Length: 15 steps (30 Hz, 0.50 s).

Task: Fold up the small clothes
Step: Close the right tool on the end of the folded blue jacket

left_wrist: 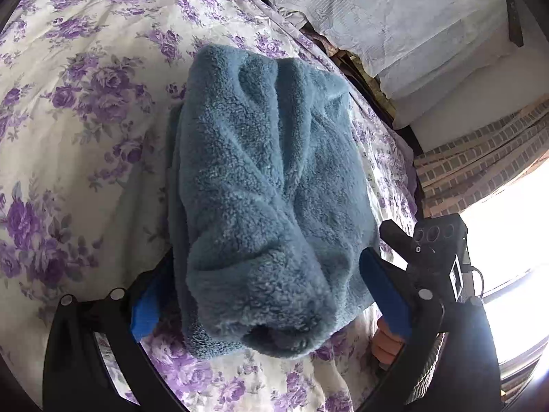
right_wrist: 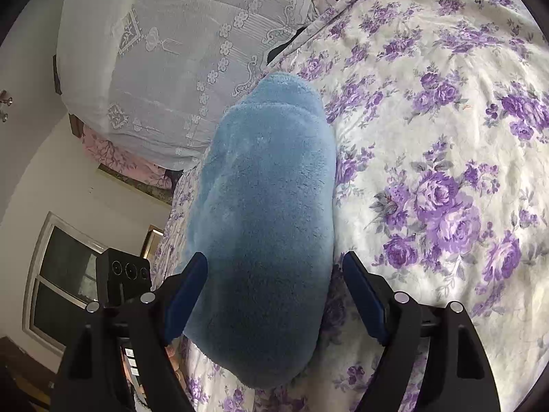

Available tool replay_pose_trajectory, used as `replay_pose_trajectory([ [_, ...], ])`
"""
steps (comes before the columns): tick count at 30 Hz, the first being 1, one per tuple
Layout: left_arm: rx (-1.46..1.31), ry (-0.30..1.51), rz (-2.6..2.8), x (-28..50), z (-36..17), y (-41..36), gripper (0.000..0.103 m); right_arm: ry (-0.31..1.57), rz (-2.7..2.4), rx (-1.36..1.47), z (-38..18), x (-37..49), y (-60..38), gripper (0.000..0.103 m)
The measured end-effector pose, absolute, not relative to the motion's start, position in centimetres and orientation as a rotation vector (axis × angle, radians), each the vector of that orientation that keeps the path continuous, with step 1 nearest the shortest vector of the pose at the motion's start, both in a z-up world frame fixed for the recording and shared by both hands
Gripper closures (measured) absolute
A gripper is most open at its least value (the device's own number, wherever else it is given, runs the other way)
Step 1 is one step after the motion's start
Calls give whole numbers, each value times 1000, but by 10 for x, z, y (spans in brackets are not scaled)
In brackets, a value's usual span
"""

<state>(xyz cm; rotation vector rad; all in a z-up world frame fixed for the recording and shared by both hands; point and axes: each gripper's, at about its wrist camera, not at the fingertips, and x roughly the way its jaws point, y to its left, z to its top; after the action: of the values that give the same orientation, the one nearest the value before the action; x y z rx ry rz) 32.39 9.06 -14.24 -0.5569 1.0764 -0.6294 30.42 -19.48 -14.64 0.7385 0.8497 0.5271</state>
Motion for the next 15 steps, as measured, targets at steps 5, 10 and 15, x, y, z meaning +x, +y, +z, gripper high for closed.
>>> replay_pose_trajectory([
  [5, -515, 1102, -593, 328, -148, 85, 5, 850, 523, 727, -150, 307, -190, 21],
  [10, -501, 1083, -577, 328, -149, 82, 5, 835, 513, 725, -152, 313, -183, 21],
  [15, -507, 1069, -611, 330, -150, 73, 5, 824, 515, 749, -153, 326, -175, 21],
])
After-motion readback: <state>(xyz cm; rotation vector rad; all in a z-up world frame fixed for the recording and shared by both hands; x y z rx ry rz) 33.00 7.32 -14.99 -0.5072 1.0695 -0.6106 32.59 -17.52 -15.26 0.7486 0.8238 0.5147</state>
